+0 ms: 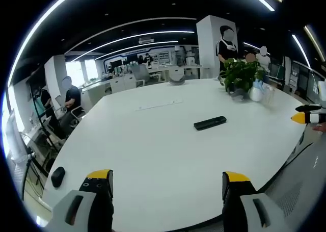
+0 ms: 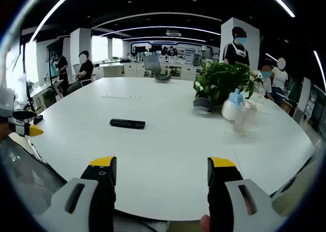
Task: Press the specified remote control buttons in sequence, fully releasing each button before pressing the next.
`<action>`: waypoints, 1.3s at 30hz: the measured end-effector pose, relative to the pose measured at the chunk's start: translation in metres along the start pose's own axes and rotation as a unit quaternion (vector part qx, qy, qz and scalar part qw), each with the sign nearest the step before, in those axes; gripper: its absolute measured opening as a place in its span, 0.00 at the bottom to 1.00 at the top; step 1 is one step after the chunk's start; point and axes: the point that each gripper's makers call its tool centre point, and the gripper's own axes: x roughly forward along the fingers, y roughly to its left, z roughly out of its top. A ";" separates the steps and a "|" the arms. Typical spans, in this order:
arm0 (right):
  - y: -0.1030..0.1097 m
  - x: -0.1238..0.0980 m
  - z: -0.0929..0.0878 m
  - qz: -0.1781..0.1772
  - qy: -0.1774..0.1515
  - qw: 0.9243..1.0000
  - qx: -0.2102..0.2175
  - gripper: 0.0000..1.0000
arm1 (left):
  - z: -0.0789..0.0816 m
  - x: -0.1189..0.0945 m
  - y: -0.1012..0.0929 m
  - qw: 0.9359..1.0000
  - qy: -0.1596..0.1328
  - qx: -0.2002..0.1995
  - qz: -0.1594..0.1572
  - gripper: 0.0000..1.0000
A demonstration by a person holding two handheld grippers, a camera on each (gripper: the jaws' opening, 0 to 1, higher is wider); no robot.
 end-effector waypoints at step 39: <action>0.000 -0.001 -0.001 0.005 0.001 1.000 0.007 0.69 | 0.000 0.001 -0.006 1.000 0.000 0.025 -0.008 0.85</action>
